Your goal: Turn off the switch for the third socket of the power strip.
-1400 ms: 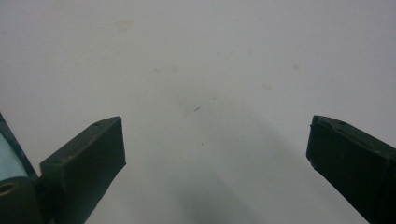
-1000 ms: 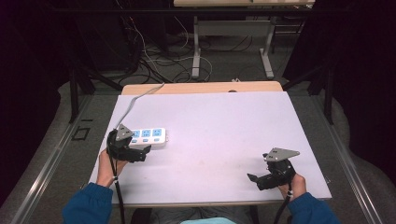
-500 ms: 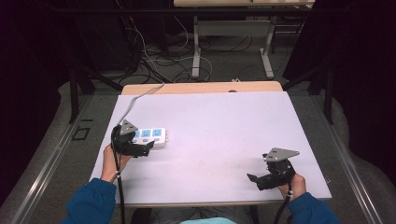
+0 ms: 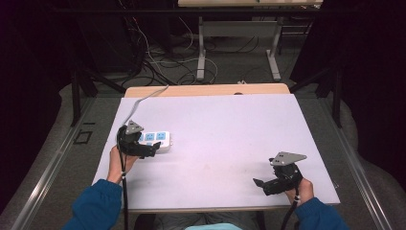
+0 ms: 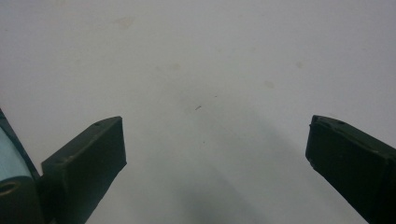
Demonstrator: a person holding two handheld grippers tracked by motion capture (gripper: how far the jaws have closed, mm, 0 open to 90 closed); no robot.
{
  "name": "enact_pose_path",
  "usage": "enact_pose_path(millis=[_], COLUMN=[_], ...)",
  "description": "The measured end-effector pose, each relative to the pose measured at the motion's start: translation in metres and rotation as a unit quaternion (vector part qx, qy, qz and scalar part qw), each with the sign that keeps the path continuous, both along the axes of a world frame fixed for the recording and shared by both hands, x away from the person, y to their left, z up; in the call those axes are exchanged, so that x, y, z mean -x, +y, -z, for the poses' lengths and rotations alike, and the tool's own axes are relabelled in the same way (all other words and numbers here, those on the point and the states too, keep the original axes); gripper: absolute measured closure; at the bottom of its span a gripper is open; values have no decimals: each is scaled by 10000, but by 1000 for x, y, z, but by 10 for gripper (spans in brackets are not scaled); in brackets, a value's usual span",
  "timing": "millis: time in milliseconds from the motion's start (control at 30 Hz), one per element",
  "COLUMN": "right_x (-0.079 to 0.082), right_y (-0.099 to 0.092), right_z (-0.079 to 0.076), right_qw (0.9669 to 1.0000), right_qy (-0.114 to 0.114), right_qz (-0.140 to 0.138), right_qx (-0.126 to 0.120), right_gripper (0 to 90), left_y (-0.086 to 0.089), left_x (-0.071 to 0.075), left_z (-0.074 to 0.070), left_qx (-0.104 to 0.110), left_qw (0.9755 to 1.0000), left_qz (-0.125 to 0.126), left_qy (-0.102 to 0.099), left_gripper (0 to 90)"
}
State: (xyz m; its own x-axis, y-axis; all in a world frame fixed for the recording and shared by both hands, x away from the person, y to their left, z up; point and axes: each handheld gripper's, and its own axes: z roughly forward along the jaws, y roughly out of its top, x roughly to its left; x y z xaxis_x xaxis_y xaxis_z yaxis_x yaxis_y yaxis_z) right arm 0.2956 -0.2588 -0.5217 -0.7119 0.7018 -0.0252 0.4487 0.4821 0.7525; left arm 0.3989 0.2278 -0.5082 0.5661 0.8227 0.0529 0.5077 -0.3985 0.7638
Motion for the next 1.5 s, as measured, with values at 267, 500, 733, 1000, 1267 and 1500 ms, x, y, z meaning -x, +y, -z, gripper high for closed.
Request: enact_pose_path(millis=[267,500,733,1000,1267,1500], right_x=[0,-1,0,0,0,0], right_y=[0,0,0,0,0,0], right_z=[0,0,0,0,0,0], right_qw=[10000,10000,10000,10000,10000,10000], right_qy=[18,-20,-6,6,9,-21], right_qz=[-6,-61,-13,-6,-15,-41], right_qx=[1,30,17,15,18,44], right_gripper=[46,47,48,50,53,54], left_y=[-2,-5,-5,-3,-1,0], left_x=[-4,-9,-11,-10,-9,-9], left_z=[2,6,8,9,9,9], left_qx=[29,44,66,201,351,518], left_qw=[10000,9999,9997,9993,9990,9985], left_qz=[-1,-5,27,139,104,121], left_qy=[86,112,224,280,243,143], left_gripper=[0,0,11,232,552,794])
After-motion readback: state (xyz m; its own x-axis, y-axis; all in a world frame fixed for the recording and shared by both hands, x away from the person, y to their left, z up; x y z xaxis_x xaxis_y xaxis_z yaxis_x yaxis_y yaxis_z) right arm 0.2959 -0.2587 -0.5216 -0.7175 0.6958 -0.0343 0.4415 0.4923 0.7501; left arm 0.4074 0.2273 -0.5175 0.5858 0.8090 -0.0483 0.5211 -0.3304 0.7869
